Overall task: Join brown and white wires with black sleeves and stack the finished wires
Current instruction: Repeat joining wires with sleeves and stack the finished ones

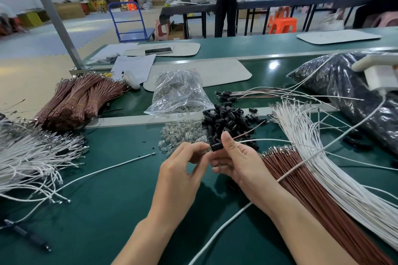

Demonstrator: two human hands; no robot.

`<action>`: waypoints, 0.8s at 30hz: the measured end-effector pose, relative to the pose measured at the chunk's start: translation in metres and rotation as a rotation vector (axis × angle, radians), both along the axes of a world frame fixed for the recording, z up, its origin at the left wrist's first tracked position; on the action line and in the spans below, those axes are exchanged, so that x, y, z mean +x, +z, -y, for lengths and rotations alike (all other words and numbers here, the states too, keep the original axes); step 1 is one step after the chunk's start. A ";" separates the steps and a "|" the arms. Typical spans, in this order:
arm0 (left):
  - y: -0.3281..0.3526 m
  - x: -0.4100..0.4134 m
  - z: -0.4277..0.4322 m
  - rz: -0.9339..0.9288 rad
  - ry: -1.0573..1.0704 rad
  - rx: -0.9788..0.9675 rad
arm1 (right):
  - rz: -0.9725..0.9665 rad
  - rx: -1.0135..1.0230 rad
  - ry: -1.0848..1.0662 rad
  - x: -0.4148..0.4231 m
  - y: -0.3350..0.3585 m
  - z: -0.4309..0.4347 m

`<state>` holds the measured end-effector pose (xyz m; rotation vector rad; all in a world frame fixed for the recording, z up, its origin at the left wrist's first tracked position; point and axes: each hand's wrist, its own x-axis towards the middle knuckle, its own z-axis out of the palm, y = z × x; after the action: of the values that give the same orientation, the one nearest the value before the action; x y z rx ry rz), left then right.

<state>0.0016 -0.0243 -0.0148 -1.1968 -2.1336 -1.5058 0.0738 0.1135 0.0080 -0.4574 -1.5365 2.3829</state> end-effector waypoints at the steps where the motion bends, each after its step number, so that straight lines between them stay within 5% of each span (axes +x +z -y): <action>1: 0.000 0.000 0.000 0.003 0.005 0.001 | 0.002 -0.014 -0.005 0.000 0.001 0.000; 24: -0.002 -0.003 0.000 0.232 0.001 0.030 | -0.032 -0.020 0.030 0.002 -0.002 0.001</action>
<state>-0.0009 -0.0240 -0.0173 -1.0563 -2.2442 -1.7450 0.0763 0.1129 0.0059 -0.4010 -1.5178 2.4180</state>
